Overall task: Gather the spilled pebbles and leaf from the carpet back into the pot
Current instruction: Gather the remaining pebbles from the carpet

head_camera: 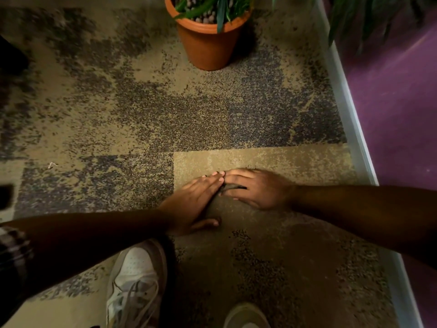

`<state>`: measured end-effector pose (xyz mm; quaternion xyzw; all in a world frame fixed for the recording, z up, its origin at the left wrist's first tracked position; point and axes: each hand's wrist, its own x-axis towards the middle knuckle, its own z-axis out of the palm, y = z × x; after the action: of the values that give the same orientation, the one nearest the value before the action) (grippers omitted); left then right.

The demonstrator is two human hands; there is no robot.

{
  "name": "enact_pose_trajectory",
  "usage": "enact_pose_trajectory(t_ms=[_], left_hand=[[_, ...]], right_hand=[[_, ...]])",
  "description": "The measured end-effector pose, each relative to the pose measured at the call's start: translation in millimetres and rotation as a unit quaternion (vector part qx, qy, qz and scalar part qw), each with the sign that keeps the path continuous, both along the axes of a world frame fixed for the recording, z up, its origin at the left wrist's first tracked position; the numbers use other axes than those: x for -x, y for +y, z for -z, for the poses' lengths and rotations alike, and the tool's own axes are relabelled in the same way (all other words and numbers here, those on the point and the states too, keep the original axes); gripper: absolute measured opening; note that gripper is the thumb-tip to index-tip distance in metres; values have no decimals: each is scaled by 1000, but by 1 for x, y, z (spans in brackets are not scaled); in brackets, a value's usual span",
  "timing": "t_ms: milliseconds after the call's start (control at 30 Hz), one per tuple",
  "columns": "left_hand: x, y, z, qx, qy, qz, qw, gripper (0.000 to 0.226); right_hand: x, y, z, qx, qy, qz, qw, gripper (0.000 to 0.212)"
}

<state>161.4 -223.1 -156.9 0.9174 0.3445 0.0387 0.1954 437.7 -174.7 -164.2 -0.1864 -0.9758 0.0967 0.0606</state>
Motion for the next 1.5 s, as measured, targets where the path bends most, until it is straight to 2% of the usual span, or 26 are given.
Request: enact_pose_trajectory(t_ms=[133,267,467,700,900,1067,1200,1333,1433,1500], left_hand=[[-1,0,-1,-25,-9,-2,1000,99],[-9,-1,3,-84,16,16,996,73],[-31,17,4,-147,-7,32,989,43],[-27,42,1,-178,-34,170,969,26],[-16,58,-1,-195,-11,238,951,26],[32,65,-5,-207,11,265,942,30],[64,66,-5,-207,33,264,941,39],[54,71,-13,-183,19,231,955,40],[36,75,-12,-168,21,209,963,26],[33,74,-9,-171,26,187,967,31]], right_hand=[[-6,12,-7,-55,6,-42,998,26],[-10,22,-11,-72,3,-37,997,26],[-4,37,-18,-66,-33,-29,997,27],[-9,53,-19,-104,-36,5,994,25],[-13,56,-22,-93,-51,41,994,24],[-24,57,-24,-119,-40,35,992,19],[-34,57,-23,-133,-45,20,990,24],[-32,64,-22,-107,-67,36,991,26],[-32,66,-21,-104,-85,50,990,26],[-29,66,-22,-104,-78,58,990,24]])
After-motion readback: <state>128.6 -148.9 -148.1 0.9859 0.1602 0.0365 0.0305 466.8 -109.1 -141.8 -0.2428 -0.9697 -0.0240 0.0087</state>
